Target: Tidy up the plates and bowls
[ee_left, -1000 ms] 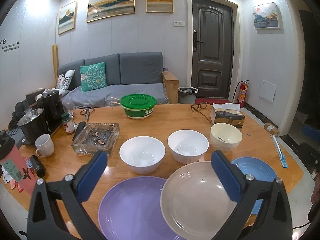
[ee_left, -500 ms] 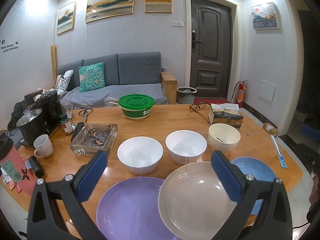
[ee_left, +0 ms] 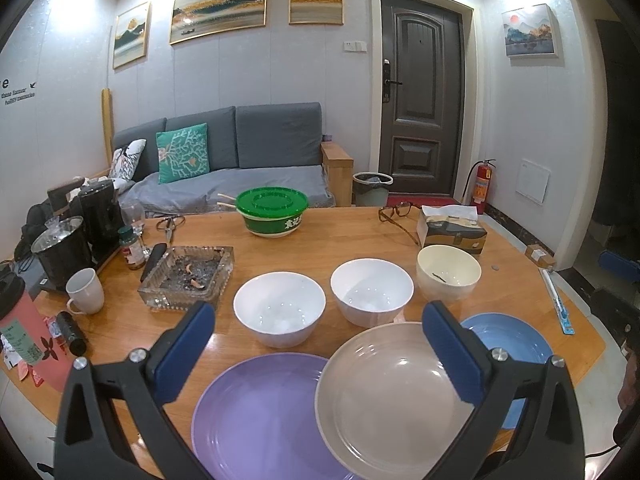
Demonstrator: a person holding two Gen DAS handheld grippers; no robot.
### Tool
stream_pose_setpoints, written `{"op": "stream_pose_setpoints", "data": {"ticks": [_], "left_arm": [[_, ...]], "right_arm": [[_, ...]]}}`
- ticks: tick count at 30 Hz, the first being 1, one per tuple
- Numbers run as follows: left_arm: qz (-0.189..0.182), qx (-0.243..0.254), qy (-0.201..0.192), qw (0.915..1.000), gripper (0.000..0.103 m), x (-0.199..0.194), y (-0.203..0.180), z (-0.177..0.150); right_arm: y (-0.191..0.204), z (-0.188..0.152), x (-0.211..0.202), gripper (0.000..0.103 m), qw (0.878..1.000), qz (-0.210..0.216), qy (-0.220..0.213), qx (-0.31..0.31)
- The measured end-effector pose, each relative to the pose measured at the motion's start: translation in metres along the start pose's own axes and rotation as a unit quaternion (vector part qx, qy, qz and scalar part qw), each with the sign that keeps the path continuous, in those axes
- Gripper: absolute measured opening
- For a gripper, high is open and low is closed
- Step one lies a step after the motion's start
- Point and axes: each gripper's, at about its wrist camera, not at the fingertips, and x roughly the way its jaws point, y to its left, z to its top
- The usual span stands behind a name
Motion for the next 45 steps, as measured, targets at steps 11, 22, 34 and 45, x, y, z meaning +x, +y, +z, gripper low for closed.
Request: {"op": "stream_pose_setpoints", "data": {"ticks": [11, 22, 34, 45], "left_arm": [[-0.037, -0.015, 0.082, 0.9959, 0.103, 0.039, 0.021, -0.025], [-0.091, -0.059, 0.178, 0.9781, 0.102, 0.084, 0.033, -0.067], [-0.138, -0.09, 0.223, 0.9607, 0.073, 0.102, 0.027, -0.085], [-0.152, -0.093, 0.238, 0.9547, 0.035, 0.108, 0.026, -0.091]], "right_arm": [[0.0, -0.023, 0.03, 0.063, 0.997, 0.041, 0.06, 0.003], [-0.011, -0.066, 0.083, 0.041, 0.982, 0.074, 0.169, 0.045], [-0.007, -0.083, 0.106, 0.034, 0.971, 0.089, 0.212, 0.06], [0.003, -0.088, 0.106, 0.028, 0.969, 0.105, 0.217, 0.056]]}}
